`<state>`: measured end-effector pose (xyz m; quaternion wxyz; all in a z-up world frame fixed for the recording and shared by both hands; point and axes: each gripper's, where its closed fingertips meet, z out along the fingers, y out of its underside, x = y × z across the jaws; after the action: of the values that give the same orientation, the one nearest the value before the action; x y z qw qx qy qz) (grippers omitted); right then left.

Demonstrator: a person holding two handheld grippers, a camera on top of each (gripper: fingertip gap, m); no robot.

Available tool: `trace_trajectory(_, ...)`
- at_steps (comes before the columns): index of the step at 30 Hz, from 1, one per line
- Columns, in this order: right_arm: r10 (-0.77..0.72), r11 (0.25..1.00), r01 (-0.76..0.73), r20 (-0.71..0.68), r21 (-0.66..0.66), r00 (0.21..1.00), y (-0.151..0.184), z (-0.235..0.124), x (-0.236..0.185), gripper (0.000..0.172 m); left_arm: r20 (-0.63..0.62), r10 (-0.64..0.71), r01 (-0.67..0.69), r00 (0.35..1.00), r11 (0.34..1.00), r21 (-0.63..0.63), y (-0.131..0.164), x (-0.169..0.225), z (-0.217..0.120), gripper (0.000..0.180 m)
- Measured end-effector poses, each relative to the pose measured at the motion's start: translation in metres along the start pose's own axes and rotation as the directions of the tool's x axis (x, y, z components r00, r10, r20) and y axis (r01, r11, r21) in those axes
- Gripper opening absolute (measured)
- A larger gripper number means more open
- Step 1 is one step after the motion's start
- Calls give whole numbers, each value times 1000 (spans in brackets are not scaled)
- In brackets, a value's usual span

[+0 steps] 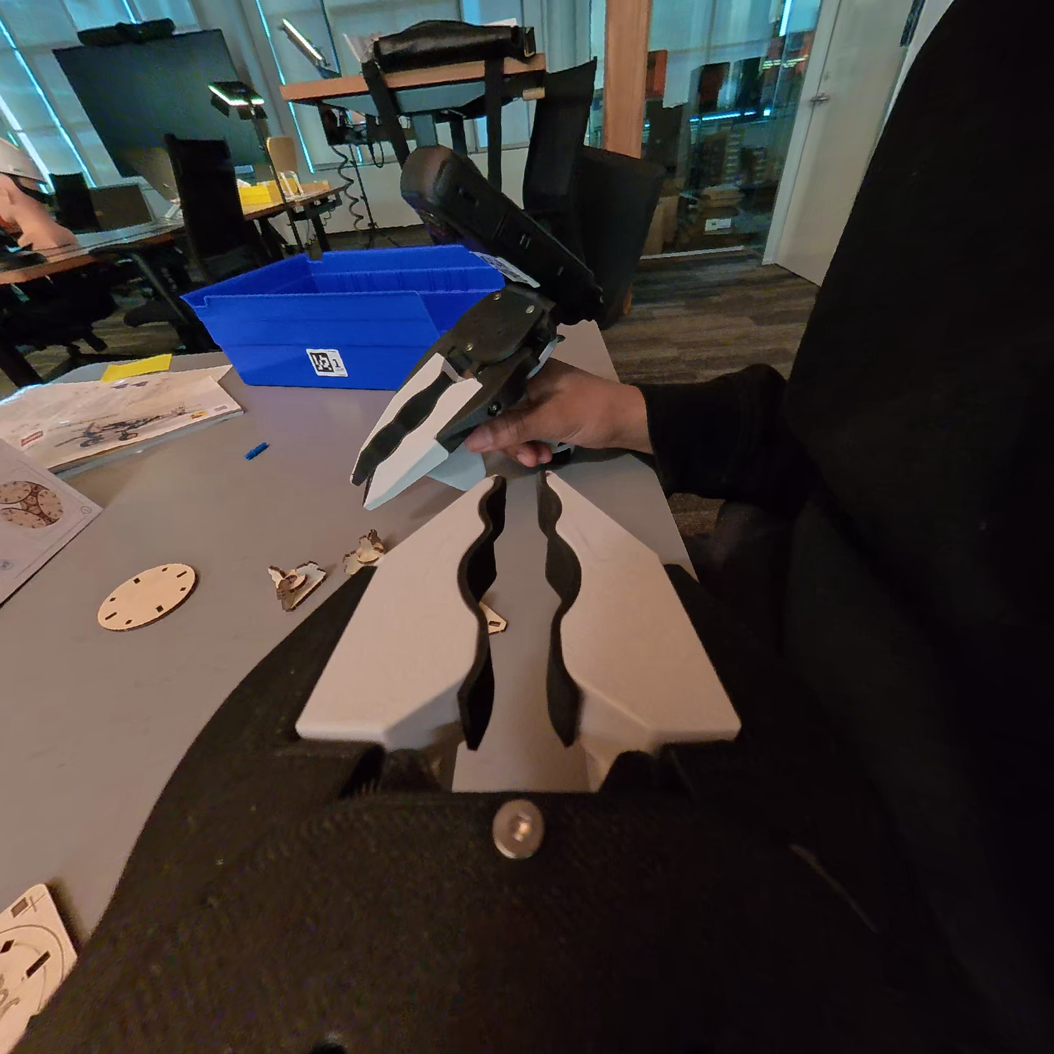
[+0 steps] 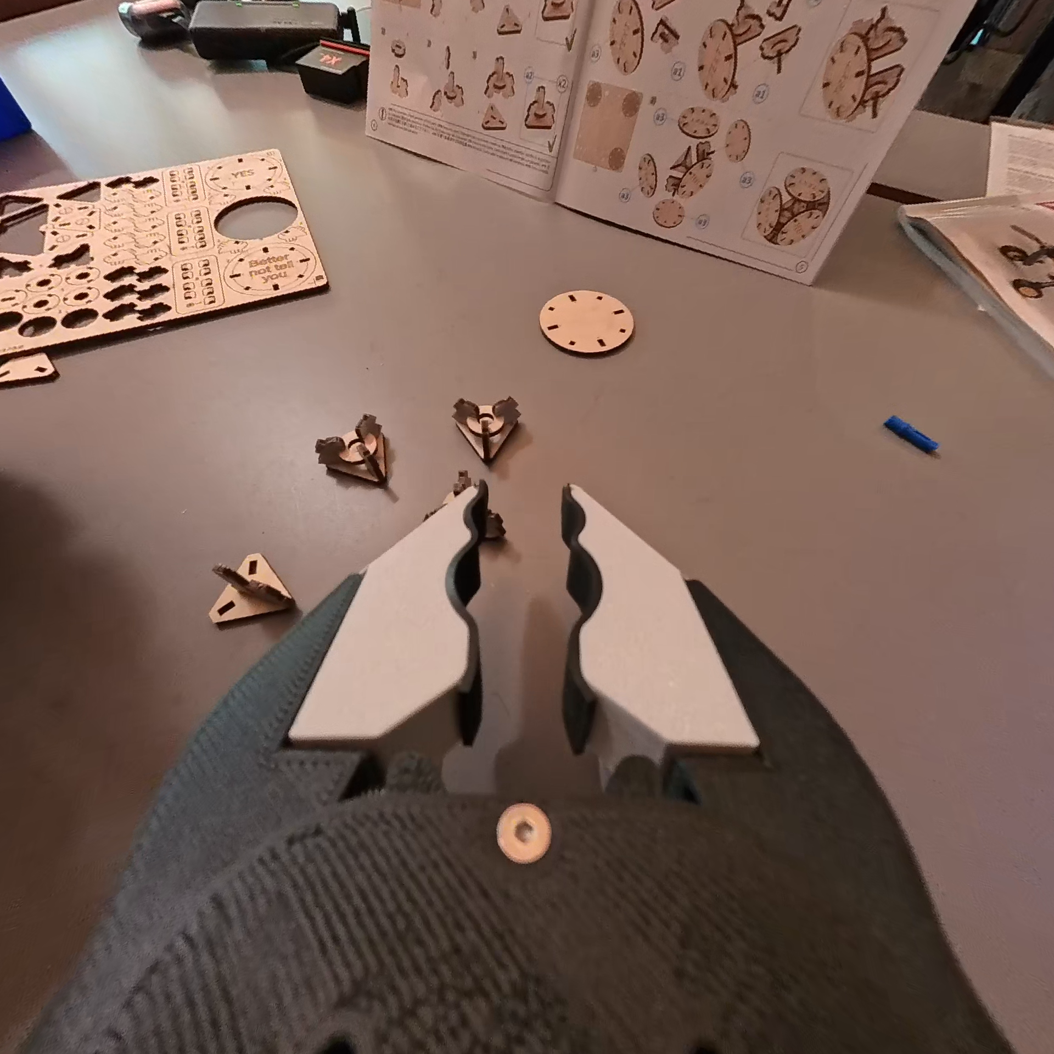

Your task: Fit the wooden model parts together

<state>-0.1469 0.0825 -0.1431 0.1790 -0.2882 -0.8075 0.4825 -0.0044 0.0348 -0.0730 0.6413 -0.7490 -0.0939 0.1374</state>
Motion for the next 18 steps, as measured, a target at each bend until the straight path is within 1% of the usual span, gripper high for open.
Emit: trace_trajectory(18,-14,1000,14,-5,2,1000,0,0,-1,24,10,-3,3,1000,1000,4,0,-3,0,12)
